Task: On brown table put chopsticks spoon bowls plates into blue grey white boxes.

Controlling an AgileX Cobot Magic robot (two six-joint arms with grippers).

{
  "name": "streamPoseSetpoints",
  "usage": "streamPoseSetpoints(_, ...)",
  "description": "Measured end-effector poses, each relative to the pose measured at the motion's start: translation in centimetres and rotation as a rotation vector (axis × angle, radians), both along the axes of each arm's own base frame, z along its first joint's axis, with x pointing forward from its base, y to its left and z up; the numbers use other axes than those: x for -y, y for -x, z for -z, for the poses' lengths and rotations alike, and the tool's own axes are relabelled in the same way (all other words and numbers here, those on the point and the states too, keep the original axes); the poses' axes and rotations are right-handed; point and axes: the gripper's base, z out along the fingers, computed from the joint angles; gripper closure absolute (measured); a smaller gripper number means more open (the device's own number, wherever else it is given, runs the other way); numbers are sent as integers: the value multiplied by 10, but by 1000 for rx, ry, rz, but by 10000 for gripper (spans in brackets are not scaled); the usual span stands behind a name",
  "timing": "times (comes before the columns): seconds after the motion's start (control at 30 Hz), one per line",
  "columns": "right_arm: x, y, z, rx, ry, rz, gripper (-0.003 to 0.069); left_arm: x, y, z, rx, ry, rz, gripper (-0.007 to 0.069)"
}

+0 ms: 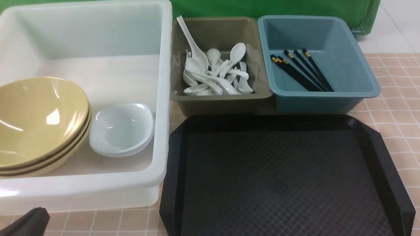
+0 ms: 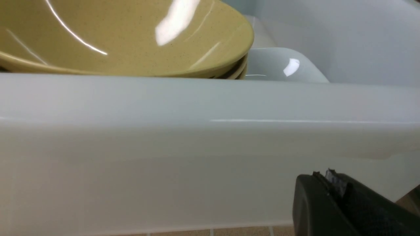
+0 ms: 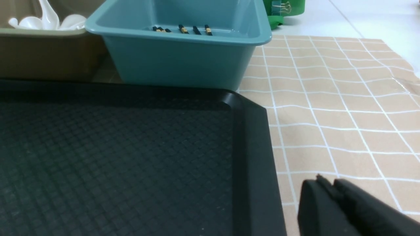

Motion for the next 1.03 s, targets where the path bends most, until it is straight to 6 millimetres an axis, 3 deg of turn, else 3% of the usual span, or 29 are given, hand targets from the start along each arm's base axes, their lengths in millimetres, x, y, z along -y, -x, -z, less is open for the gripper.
streamPoseSetpoints(1.03, 0, 0, 0, 0, 0, 0, 546, 0, 0, 0, 0, 0, 0, 620)
